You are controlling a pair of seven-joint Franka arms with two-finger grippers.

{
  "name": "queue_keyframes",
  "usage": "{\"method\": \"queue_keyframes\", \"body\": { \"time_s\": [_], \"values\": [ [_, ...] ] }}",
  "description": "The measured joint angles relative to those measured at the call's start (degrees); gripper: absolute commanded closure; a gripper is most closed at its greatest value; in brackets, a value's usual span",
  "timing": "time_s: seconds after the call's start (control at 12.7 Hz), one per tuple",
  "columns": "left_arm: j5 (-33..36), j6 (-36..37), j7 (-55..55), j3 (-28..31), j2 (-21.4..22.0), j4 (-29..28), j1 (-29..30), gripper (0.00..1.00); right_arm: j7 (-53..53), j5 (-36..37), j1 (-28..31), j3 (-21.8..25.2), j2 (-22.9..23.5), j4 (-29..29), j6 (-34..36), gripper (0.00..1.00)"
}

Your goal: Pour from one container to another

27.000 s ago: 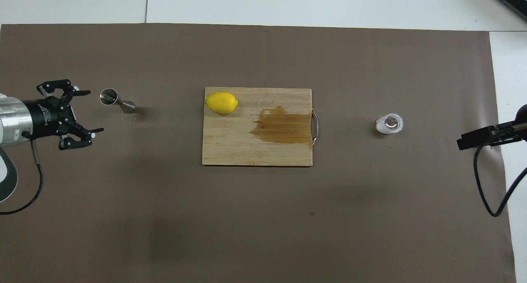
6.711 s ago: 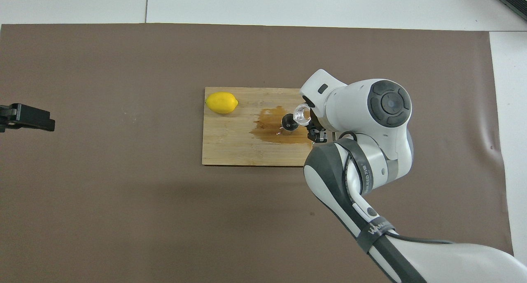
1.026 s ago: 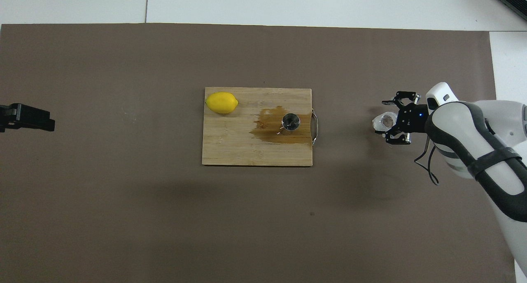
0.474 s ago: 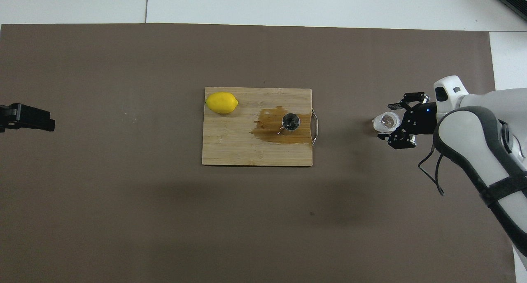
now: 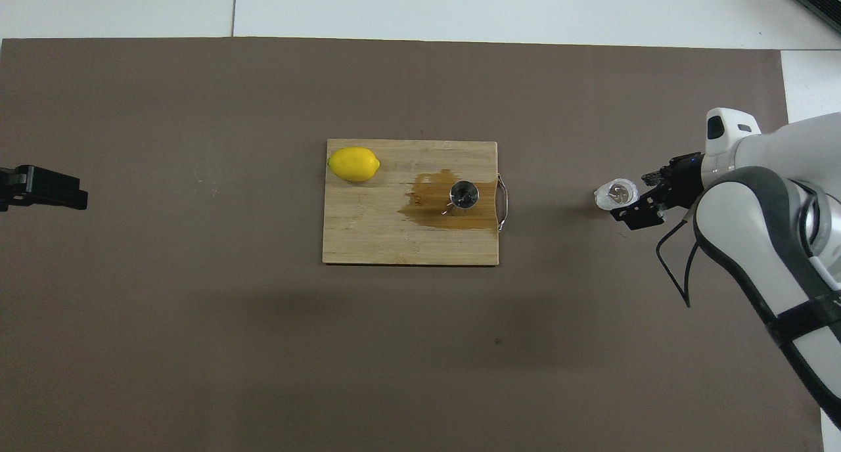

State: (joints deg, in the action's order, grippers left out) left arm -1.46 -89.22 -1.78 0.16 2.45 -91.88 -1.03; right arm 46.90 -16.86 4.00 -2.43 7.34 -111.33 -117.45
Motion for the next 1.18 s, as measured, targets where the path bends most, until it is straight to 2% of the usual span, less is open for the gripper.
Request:
{"method": "queue_keyframes", "body": {
  "time_s": [0.32, 0.63, 0.87, 1.18],
  "values": [
    [0.0, 0.0, 0.0, 0.0, 0.0, 0.0, 0.0, 0.00, -21.3, 11.7, -1.3, -0.3, -4.9, 6.6, 16.0, 0.00],
    [0.0, 0.0, 0.0, 0.0, 0.0, 0.0, 0.0, 0.00, -38.5, 14.9, -1.4, -0.1, -8.4, 12.7, 33.6, 0.00],
    [0.0, 0.0, 0.0, 0.0, 0.0, 0.0, 0.0, 0.00, -41.7, 15.9, -1.3, 0.2, -10.2, 16.1, 36.8, 0.00],
    [0.0, 0.0, 0.0, 0.0, 0.0, 0.0, 0.0, 0.00, -41.9, 15.9, 0.4, 0.9, -10.4, 18.2, 33.4, 0.00]
  ]
}}
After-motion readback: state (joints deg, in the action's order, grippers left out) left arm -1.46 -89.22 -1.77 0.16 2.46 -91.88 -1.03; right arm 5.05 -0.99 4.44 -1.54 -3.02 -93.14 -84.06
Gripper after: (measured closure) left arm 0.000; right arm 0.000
